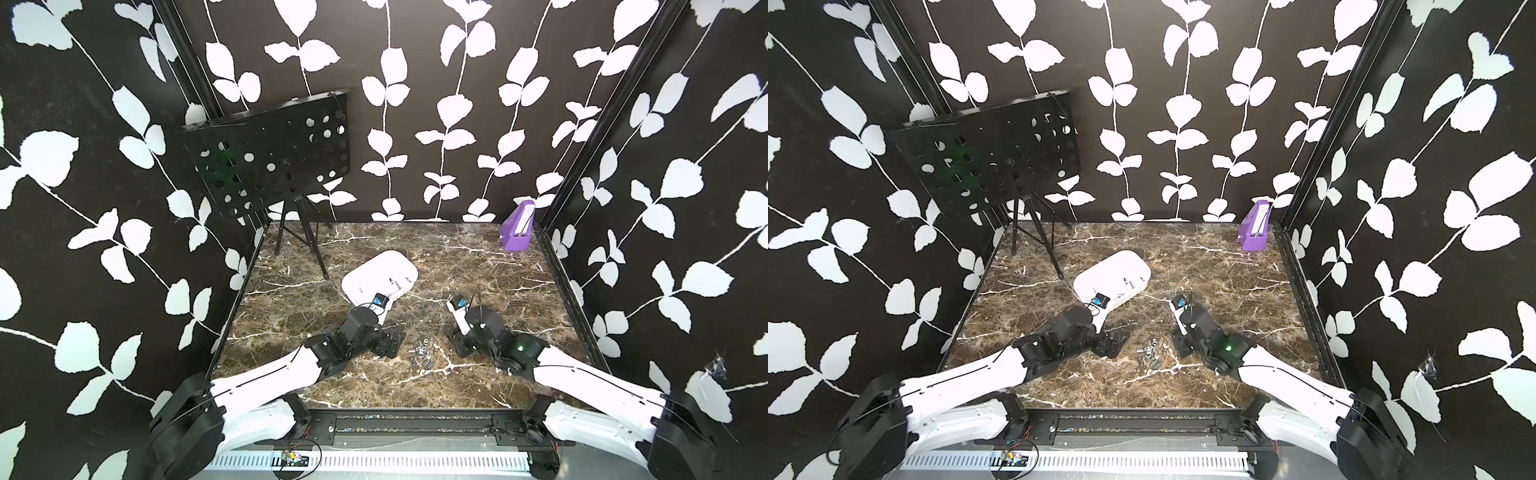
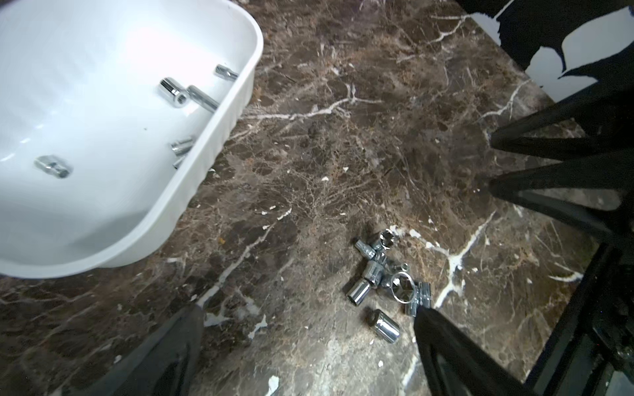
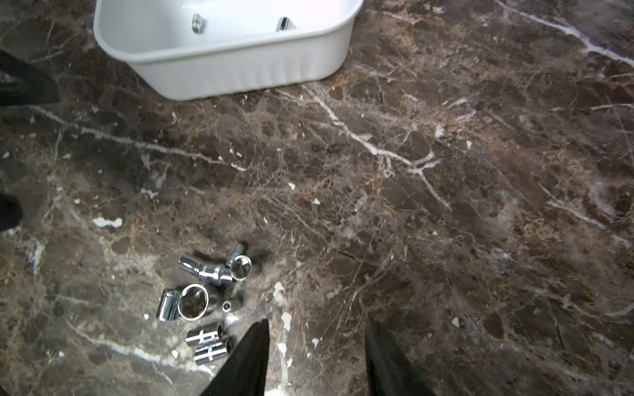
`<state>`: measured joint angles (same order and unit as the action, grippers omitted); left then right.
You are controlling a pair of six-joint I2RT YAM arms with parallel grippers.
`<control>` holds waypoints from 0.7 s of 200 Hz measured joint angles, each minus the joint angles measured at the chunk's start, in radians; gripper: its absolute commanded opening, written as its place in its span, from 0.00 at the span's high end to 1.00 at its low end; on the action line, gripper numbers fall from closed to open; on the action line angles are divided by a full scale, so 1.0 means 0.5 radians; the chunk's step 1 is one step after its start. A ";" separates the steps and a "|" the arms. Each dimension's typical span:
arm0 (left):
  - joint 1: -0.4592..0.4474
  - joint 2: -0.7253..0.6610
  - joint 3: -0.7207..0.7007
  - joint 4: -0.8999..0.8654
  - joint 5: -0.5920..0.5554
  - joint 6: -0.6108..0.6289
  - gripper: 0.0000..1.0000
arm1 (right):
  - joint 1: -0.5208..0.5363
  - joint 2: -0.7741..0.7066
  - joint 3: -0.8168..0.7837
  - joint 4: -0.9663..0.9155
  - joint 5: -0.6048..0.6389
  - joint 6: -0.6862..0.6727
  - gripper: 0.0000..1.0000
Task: Put the socket on the desktop into the storage box
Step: Pick up the socket head from the center of the board.
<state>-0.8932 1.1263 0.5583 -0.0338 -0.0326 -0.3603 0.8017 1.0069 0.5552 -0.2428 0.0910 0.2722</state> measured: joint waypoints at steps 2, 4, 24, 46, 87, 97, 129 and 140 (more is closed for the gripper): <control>0.000 0.018 0.011 -0.002 0.007 0.002 0.04 | 0.000 -0.005 -0.005 0.002 -0.005 -0.002 0.51; 0.000 0.036 0.021 -0.005 0.011 0.005 0.04 | 0.000 -0.009 -0.008 0.006 -0.011 -0.002 0.51; 0.000 0.204 0.133 -0.064 0.036 0.014 0.04 | 0.002 -0.024 -0.028 0.092 -0.072 -0.014 0.52; 0.000 0.339 0.212 -0.104 0.044 0.014 0.04 | 0.003 0.036 -0.028 0.151 -0.130 -0.025 0.53; 0.000 0.402 0.228 -0.192 0.026 0.012 0.04 | 0.006 0.276 -0.027 0.220 -0.224 -0.027 0.54; 0.000 0.400 0.228 -0.205 0.009 0.011 0.04 | 0.008 0.328 -0.027 0.238 -0.247 -0.026 0.55; 0.000 0.377 0.228 -0.246 -0.062 0.009 0.04 | 0.022 0.480 -0.001 0.262 -0.281 -0.028 0.56; 0.000 0.366 0.228 -0.250 -0.075 0.008 0.04 | 0.027 0.520 0.009 0.268 -0.288 -0.030 0.56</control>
<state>-0.8932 1.3094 0.6724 -0.1589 -0.0700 -0.3565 0.8154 1.2671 0.5598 -0.1089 -0.0532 0.2573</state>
